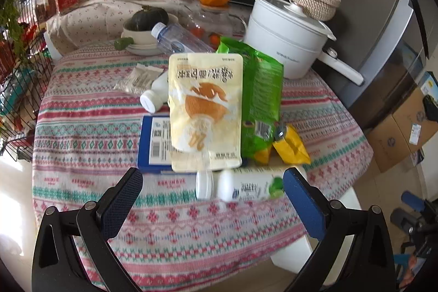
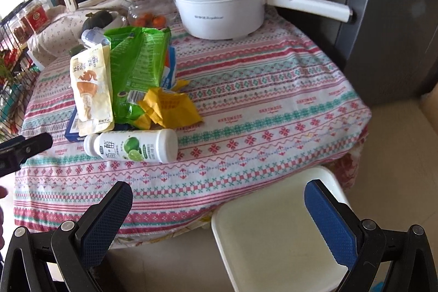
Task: Collect trash
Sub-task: 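Grasp the cream bread bag with the left gripper while the right gripper approaches the yellow wrapper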
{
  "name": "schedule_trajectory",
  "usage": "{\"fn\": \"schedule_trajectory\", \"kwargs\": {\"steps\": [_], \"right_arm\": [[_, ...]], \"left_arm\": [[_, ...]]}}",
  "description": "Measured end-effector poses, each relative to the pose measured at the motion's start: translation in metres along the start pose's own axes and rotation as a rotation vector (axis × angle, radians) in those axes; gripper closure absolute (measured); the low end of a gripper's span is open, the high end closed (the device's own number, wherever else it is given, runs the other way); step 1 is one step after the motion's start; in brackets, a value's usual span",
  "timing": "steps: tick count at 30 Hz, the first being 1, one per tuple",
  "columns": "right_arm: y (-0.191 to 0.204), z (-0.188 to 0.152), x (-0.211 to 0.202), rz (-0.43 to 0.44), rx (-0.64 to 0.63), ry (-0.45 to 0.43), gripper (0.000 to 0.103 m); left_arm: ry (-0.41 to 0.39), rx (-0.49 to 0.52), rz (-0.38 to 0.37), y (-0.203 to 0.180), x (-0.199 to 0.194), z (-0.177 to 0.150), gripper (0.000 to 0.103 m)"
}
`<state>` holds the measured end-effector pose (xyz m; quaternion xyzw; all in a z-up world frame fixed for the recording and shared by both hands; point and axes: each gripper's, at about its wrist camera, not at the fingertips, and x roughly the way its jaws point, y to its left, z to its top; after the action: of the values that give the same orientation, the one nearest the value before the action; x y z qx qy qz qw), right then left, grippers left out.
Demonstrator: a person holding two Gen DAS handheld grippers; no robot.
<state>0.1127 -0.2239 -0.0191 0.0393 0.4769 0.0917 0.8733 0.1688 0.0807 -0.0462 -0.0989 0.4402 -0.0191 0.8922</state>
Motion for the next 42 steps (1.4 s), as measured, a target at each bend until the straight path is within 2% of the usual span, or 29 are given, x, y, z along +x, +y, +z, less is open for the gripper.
{"fn": "schedule_trajectory", "kwargs": {"steps": [3, 6, 11, 15, 18, 21, 24, 26, 29, 32, 33, 35, 37, 42], "right_arm": [[-0.003, 0.003, 0.025, -0.01, 0.004, 0.091, 0.0], [-0.002, 0.016, 0.031, 0.012, 0.016, 0.075, 0.0], [0.008, 0.03, 0.036, 0.019, -0.014, 0.047, 0.0], [0.012, 0.035, 0.046, 0.057, -0.013, 0.064, 0.0], [0.014, 0.04, 0.053, 0.036, -0.029, 0.057, 0.0], [0.011, 0.044, 0.059, 0.018, -0.027, 0.045, 0.0], [0.006, 0.046, 0.066, 0.022, -0.014, 0.049, 0.0], [0.003, 0.049, 0.07, 0.04, -0.003, 0.05, 0.0], [0.001, 0.052, 0.074, 0.057, 0.016, 0.044, 0.0], [-0.001, 0.056, 0.079, 0.098, 0.047, 0.047, 0.0], [-0.002, 0.058, 0.081, 0.111, 0.064, 0.051, 0.0], [-0.003, 0.061, 0.087, 0.138, 0.106, 0.075, 0.0], [-0.003, 0.063, 0.096, 0.169, 0.154, 0.103, 0.0], [0.009, 0.066, 0.121, 0.201, 0.203, 0.157, 0.003]], "left_arm": [[-0.009, 0.005, 0.049, -0.001, 0.029, 0.016, 0.0], [-0.028, -0.012, 0.065, -0.003, 0.052, 0.029, 0.0], [0.007, -0.064, 0.078, -0.001, 0.089, 0.039, 0.0], [0.014, -0.068, 0.114, 0.0, 0.105, 0.042, 0.0], [0.015, -0.088, 0.132, 0.004, 0.111, 0.044, 0.0], [0.015, -0.139, 0.088, 0.012, 0.113, 0.043, 0.004], [0.024, -0.179, 0.058, 0.02, 0.115, 0.041, 0.012], [0.034, -0.198, 0.055, 0.023, 0.115, 0.039, 0.032], [0.027, -0.205, 0.025, 0.025, 0.109, 0.038, 0.043], [0.018, -0.176, 0.018, 0.022, 0.101, 0.038, 0.058], [0.016, -0.165, 0.015, 0.021, 0.099, 0.038, 0.065], [0.02, -0.15, -0.002, 0.021, 0.094, 0.037, 0.084], [0.027, -0.141, 0.004, 0.023, 0.089, 0.037, 0.091], [0.018, -0.139, -0.008, 0.031, 0.066, 0.036, 0.093]]}}
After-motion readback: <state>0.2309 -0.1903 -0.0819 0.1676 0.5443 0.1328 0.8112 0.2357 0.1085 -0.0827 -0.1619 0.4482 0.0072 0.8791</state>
